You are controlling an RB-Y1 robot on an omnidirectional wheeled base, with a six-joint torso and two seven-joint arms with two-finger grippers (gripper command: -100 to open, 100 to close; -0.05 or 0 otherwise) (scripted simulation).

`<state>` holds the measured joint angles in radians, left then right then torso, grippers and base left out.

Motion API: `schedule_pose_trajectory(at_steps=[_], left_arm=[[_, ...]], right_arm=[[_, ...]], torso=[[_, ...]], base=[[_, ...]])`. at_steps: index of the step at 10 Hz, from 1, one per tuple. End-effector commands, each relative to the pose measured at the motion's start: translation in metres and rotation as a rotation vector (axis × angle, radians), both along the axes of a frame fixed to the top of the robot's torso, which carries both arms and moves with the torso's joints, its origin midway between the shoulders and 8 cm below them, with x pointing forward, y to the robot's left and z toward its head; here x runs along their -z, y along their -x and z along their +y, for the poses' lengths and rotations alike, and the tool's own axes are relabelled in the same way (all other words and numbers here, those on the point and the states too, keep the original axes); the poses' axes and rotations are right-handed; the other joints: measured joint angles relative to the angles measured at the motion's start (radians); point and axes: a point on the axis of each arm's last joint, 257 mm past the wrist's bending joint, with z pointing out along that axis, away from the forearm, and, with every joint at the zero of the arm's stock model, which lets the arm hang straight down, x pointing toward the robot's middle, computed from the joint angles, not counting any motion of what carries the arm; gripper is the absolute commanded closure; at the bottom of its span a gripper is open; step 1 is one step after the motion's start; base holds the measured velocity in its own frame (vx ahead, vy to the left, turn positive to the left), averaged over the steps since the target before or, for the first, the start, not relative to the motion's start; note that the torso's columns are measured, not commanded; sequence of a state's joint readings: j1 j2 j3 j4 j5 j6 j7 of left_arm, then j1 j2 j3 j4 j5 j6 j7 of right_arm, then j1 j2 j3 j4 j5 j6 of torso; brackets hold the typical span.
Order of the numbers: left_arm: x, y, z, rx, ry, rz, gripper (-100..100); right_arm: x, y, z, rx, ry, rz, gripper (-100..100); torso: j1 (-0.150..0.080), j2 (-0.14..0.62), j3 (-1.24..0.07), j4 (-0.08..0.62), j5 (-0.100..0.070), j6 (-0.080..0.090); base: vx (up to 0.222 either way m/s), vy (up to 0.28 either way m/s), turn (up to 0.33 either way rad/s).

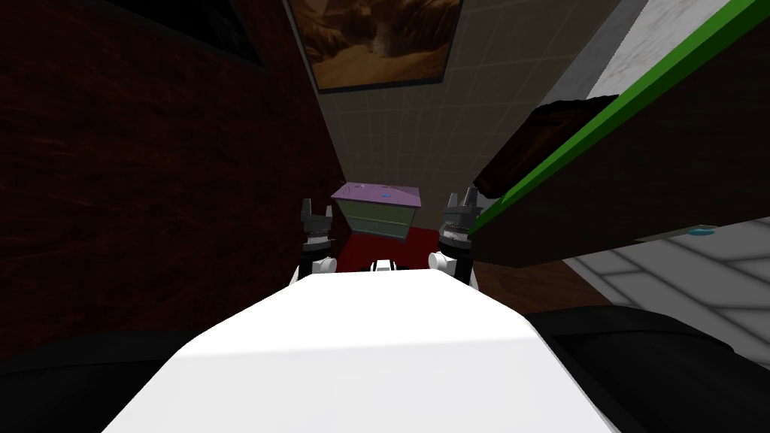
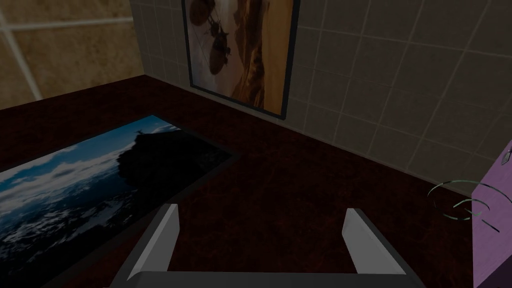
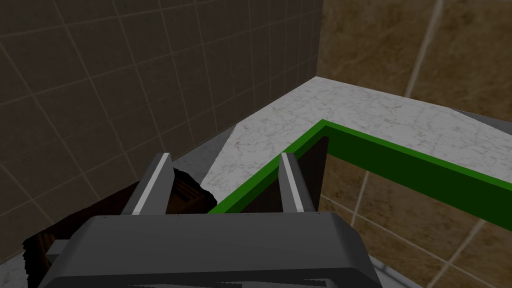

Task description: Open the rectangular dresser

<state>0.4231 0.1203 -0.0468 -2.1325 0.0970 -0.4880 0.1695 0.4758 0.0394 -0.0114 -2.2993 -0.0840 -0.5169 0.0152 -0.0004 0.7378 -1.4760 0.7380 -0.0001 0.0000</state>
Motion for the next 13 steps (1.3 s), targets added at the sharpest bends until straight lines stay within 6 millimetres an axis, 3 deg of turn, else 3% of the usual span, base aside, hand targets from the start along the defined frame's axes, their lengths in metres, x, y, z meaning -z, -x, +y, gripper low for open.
schedule_pose_trajectory(at_steps=[1,13], left_arm=[[0.025,-0.006,-0.001,0.011,-0.015,0.022,-100],[0.112,-0.021,-0.001,0.027,-0.032,0.1,-100]], right_arm=[[0.0,0.0,0.0,0.0,0.0,0.0,0],[0.0,0.0,0.0,0.0,0.0,0.0,0]], torso=[[0.001,0.0,0.0,0.0,0.0,0.0],[0.0,0.001,0.0,0.0,0.0,0.0]], base=[[0.09,0.002,-0.058],[0.076,0.0,-0.042]])
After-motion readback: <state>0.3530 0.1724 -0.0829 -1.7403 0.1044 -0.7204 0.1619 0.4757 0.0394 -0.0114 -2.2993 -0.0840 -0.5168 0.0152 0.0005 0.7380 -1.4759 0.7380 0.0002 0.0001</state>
